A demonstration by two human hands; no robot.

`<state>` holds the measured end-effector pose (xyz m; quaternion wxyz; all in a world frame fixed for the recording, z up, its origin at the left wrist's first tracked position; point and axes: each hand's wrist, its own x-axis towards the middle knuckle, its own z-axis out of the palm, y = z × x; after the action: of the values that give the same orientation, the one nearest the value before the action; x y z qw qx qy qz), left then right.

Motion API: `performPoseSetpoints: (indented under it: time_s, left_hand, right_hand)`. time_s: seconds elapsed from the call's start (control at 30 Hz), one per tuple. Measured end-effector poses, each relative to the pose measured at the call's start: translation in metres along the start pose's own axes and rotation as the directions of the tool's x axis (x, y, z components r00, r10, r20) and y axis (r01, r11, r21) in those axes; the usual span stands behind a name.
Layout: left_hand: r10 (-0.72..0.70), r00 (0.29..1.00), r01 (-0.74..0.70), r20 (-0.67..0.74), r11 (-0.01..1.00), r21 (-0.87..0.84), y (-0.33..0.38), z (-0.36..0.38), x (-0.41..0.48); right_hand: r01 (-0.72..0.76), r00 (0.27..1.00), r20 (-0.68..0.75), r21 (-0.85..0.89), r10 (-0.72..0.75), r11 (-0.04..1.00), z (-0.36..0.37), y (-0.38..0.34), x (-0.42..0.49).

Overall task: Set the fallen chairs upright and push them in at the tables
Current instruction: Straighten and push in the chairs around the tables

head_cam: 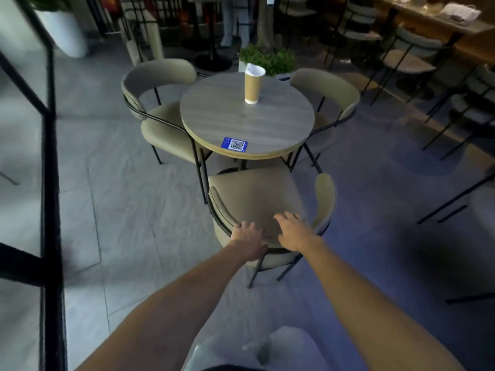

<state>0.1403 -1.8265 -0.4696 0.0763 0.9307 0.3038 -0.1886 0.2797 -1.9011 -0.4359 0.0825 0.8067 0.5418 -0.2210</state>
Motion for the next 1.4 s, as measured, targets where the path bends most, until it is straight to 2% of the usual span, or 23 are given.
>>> performPoseSetpoints:
  time_s: [0.17, 0.33, 0.47, 0.9, 1.2, 1.4]
  left_hand:
    - [-0.027, 0.995, 0.030, -0.100, 0.999, 0.035, 0.006, 0.029, 0.004]
    - [-0.080, 0.988, 0.083, -0.133, 0.996, 0.016, 0.009, 0.036, 0.004]
    - [-0.100, 0.985, 0.102, -0.138, 0.995, 0.011, 0.015, 0.034, 0.005]
    - [-0.107, 0.987, 0.118, -0.117, 0.989, 0.086, -0.004, 0.043, 0.005]
    - [-0.089, 0.992, 0.102, -0.094, 0.984, 0.144, -0.026, 0.048, -0.014]
    - [-0.104, 0.991, 0.115, -0.086, 0.984, 0.134, -0.025, 0.052, -0.021]
  right_hand:
    - [-0.040, 0.999, 0.021, -0.088, 0.042, 0.995, 0.041, 0.016, -0.002]
    - [-0.026, 0.988, -0.153, -0.215, -0.007, 0.976, 0.070, 0.025, 0.001]
    - [-0.012, 0.982, -0.185, -0.245, -0.035, 0.969, 0.068, 0.026, 0.003]
    - [0.075, 0.988, -0.108, -0.307, -0.112, 0.949, 0.058, 0.005, -0.002]
    - [0.114, 0.991, -0.046, -0.180, -0.124, 0.977, 0.062, -0.024, -0.015]
    - [0.124, 0.991, -0.030, -0.184, -0.132, 0.975, 0.060, -0.028, -0.021]
